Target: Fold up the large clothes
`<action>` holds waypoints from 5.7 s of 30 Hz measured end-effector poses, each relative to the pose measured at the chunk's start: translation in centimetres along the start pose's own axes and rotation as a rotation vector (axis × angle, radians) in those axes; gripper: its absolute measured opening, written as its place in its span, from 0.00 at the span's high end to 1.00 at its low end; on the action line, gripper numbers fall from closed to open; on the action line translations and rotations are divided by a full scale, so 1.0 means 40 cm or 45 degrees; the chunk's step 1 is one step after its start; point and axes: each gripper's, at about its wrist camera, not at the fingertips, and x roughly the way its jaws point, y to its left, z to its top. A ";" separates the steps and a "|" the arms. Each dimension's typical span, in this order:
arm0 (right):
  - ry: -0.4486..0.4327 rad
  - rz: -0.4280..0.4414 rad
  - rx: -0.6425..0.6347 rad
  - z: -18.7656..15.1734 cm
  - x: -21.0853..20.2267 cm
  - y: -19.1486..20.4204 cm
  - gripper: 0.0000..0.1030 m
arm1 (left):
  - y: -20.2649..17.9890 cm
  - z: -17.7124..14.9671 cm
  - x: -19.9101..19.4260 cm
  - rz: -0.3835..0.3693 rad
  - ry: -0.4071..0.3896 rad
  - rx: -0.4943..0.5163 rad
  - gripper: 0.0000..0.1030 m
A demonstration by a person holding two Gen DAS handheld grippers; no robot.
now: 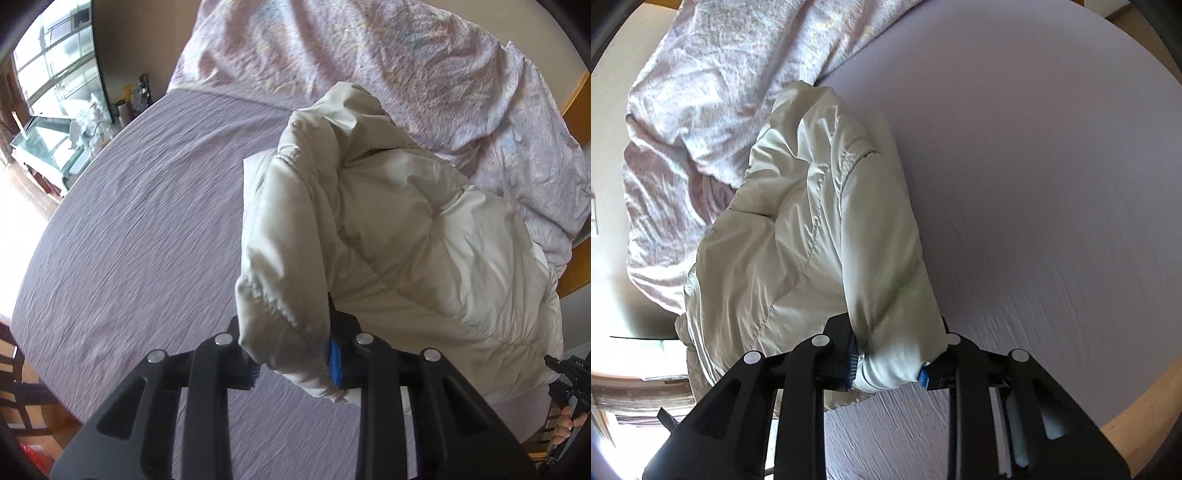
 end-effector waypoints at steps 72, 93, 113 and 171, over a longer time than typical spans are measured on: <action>-0.106 -0.268 -1.072 -0.280 0.266 0.508 0.65 | 0.054 -0.036 0.065 -0.166 0.065 -0.334 0.50; -0.088 -0.218 -1.045 -0.267 0.261 0.503 0.65 | -0.211 0.030 -0.201 -0.431 -0.176 -0.062 0.73; -0.096 -0.040 -0.858 -0.112 0.087 0.345 0.65 | -0.617 -0.074 -0.241 -0.635 -0.159 0.261 0.72; -0.180 0.231 -0.577 0.172 -0.222 0.159 0.55 | -0.832 -0.042 -0.146 -0.217 -0.127 0.467 0.16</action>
